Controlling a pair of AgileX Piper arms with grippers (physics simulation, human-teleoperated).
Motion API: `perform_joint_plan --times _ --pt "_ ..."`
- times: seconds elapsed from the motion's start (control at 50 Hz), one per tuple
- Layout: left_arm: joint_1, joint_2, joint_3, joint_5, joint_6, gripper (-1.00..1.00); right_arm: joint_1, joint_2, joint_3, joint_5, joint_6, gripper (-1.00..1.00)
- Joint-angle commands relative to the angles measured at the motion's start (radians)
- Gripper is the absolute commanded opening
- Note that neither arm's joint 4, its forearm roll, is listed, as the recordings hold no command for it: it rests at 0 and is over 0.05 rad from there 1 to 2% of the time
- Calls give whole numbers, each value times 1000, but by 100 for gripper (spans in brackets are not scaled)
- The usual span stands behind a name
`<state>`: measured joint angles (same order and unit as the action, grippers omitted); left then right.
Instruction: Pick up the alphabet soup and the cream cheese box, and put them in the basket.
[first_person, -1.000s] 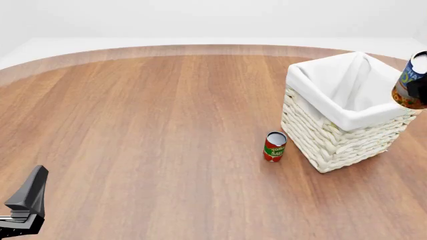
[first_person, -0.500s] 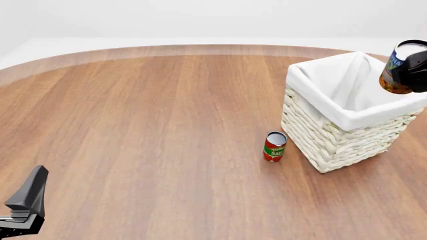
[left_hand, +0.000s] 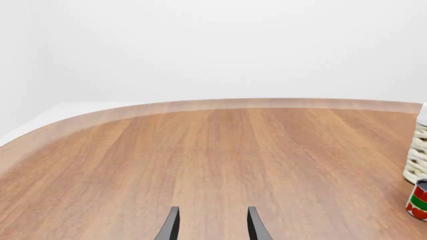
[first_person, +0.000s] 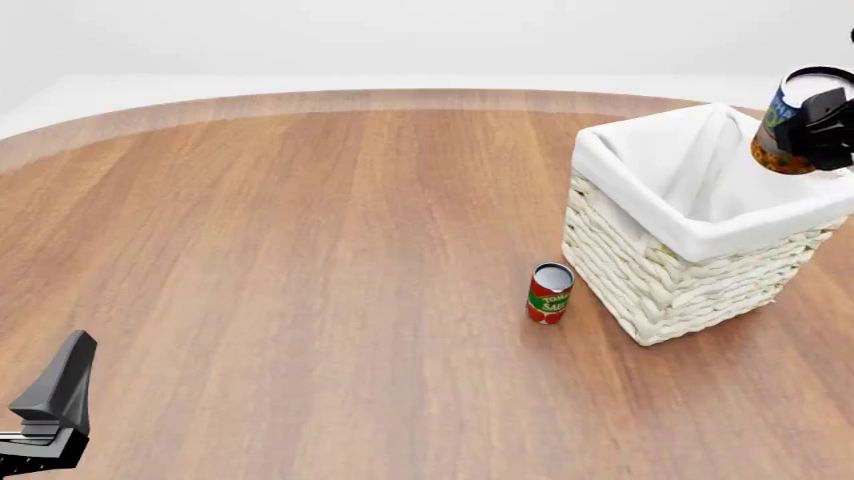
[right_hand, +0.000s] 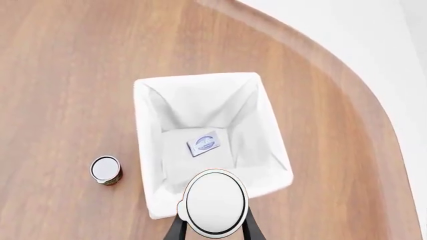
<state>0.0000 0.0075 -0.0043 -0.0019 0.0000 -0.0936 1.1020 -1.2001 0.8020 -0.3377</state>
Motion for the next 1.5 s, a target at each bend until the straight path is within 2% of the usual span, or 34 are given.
perform_joint_plan --times 0.02,0.36,0.52,0.8,0.84,0.86,1.26,1.3,1.5 --pt "0 0 0 0 0 100 9 19 -22 -16 29 -100" --pt "0 0 0 0 0 100 18 87 -16 -66 48 -100" --pt "0 0 0 0 0 100 16 125 -9 -96 31 -100" --pt "0 0 0 0 0 100 20 171 -5 -119 27 -100" --pt "0 0 0 0 0 100 17 178 -28 -98 25 -100" --pt "0 0 0 0 0 100 18 181 -1 -124 24 -100" --pt "0 0 0 0 0 100 25 245 21 -166 23 -100" --pt "0 0 0 0 0 100 28 255 -2 -148 22 -100" --pt "0 0 0 0 0 100 27 292 3 -181 11 -100"
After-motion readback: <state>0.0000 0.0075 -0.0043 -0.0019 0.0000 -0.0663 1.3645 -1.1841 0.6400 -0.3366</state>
